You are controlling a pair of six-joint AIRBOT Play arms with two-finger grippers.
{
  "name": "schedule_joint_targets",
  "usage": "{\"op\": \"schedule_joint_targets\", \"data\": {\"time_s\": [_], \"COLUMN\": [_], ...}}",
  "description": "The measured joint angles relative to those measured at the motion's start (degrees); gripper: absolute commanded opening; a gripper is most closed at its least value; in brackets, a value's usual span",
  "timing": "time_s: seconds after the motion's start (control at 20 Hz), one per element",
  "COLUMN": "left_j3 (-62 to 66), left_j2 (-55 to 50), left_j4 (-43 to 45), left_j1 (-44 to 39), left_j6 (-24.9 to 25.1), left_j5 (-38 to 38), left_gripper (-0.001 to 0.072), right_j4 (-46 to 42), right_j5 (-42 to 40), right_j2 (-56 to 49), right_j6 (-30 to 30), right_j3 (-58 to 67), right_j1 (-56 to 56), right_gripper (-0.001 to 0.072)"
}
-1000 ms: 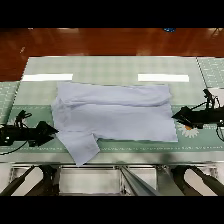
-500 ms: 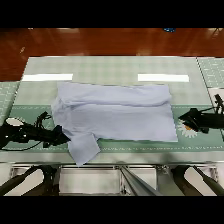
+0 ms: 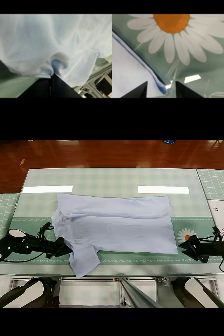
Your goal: Fold the shirts.
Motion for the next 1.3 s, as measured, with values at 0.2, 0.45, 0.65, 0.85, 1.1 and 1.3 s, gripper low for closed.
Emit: {"op": "schedule_joint_targets", "data": {"time_s": [0.2,0.45,0.65,0.85,1.1,1.3], "left_j3": [0.0,0.0,3.1,11.7,24.1,34.6], "left_j2": [0.0,0.0,0.0,0.1,-2.8,-11.2], "left_j4": [-0.4,-0.7,-1.0,-2.4,-6.0,-7.3], "left_j1": [0.0,0.0,0.0,0.0,-0.9,-2.9], "left_j6": [0.1,0.2,0.2,0.0,-1.7,-3.1], "left_j5": [0.3,0.5,1.2,-2.3,-0.1,1.4], "left_gripper": [0.0016,0.0016,0.0016,0.0016,0.0016,0.0016], "right_j4": [0.8,8.4,18.1,20.1,21.6,22.2], "right_j5": [0.6,-1.4,-0.3,1.8,2.1,-4.0], "right_j2": [-2.3,-8.2,-9.6,-8.6,-9.4,-14.1], "right_j6": [1.0,-3.3,-11.6,-13.8,-13.8,-12.2], "right_j3": [-0.2,-0.4,0.5,4.6,11.5,19.1], "right_j1": [3.8,5.1,5.4,5.5,8.7,15.7], "right_gripper": [0.0406,0.0107,0.0029,0.0029,0.0029,0.0029]}}
